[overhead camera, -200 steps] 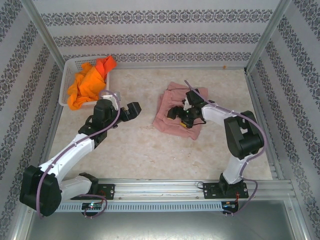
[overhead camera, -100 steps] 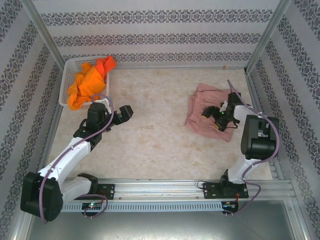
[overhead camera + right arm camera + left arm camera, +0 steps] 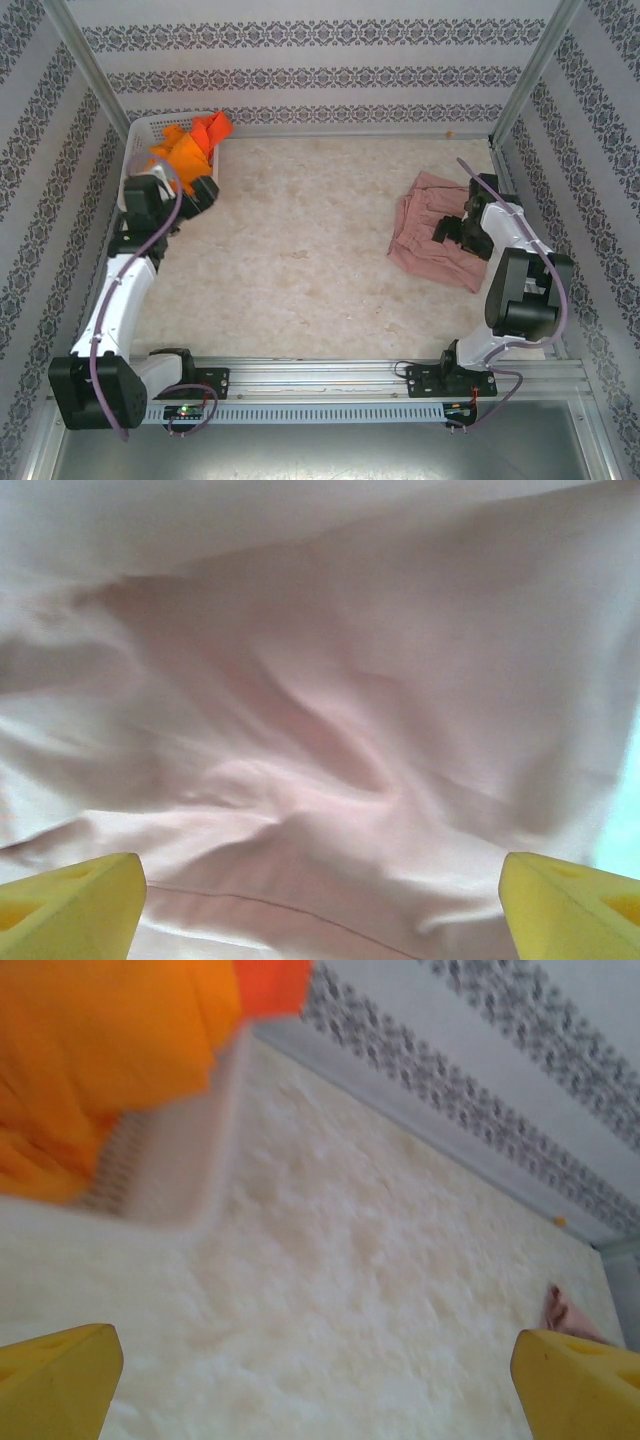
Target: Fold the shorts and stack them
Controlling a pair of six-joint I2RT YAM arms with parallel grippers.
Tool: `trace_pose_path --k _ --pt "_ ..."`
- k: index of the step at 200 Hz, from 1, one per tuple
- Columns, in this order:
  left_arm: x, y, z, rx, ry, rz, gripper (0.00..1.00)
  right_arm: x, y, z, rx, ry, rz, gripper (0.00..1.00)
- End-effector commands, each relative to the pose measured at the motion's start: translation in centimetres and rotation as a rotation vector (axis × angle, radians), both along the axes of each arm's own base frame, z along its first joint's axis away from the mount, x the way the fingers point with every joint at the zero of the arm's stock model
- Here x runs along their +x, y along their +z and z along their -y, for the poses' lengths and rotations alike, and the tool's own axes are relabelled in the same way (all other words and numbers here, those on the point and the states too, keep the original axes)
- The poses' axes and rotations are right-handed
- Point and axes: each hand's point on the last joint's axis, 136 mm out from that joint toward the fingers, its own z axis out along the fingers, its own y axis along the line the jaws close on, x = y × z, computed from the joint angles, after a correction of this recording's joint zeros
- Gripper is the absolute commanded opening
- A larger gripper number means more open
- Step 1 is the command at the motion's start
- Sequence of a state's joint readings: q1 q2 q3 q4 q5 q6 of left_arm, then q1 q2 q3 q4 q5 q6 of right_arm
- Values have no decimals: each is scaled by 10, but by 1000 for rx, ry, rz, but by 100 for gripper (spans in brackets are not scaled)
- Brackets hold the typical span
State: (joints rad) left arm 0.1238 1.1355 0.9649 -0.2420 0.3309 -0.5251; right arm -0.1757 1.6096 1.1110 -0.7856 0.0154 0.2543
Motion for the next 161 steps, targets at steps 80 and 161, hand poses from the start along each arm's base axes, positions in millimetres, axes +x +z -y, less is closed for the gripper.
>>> trace_pose_path --k 80,161 --pt "91 -20 -102 38 85 -188 97 38 48 -117 -301 465 75 96" --pt "125 -26 -103 5 29 -216 91 33 5 -88 -741 666 -252 97"
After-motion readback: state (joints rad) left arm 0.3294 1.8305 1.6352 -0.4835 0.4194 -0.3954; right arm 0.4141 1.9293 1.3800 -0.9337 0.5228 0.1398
